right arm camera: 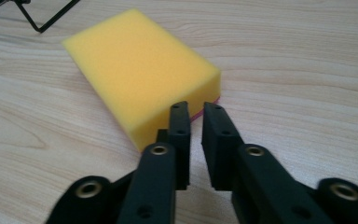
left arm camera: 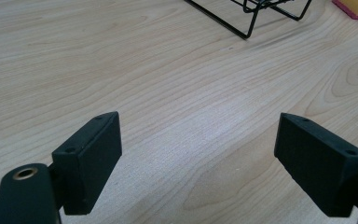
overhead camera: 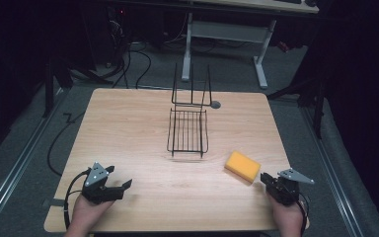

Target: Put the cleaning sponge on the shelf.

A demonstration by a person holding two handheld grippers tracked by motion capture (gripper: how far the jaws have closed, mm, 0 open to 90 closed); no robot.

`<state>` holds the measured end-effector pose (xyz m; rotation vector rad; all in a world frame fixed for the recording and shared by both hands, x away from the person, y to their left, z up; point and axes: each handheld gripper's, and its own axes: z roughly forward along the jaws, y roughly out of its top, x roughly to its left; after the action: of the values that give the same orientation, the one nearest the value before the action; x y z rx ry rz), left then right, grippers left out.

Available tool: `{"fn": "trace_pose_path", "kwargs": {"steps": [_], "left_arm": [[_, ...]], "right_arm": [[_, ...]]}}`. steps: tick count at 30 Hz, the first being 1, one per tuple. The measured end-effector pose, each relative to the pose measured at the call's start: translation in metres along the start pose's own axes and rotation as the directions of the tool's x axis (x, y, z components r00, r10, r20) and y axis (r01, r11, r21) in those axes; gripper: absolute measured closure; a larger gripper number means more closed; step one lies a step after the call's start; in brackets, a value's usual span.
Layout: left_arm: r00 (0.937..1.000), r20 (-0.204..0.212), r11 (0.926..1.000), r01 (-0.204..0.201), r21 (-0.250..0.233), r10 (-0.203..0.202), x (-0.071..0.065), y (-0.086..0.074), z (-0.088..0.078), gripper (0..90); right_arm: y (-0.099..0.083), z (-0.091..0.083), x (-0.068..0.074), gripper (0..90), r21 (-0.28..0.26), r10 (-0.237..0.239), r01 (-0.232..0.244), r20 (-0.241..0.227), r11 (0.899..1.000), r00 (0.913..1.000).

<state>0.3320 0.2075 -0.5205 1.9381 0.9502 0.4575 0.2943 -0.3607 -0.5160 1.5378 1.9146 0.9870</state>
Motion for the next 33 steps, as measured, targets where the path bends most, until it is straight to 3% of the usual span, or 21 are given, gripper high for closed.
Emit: {"fn": "trace_pose_path", "kwargs": {"steps": [2, 15, 24, 33], "left_arm": [[1.0, 0.0, 1.0, 0.0, -0.008, 0.0, 0.0, 0.001, -0.001, 15.6], [0.9999, 0.011, 0.9996, -0.011, -0.024, 0.011, -0.001, 0.004, -0.002, 15.7], [0.9997, 0.013, 0.9995, -0.018, -0.025, 0.019, 0.001, 0.005, -0.001, 15.7], [0.9997, 0.015, 0.9996, -0.018, -0.021, 0.019, 0.0, 0.004, -0.002, 15.8]], "right_arm": [[0.0, 0.001, 0.002, 90.0, 0.01, -0.013, 0.014, -0.009, 1.0, 0.9999], [0.002, 0.007, 0.019, 90.0, 0.049, -0.081, 0.083, -0.046, 0.995, 0.9957], [0.005, 0.014, 0.032, 90.0, 0.045, -0.094, 0.098, -0.073, 0.994, 0.9929], [0.015, 0.028, 0.056, 90.0, 0.038, -0.137, 0.142, -0.129, 0.989, 0.9823]]}}
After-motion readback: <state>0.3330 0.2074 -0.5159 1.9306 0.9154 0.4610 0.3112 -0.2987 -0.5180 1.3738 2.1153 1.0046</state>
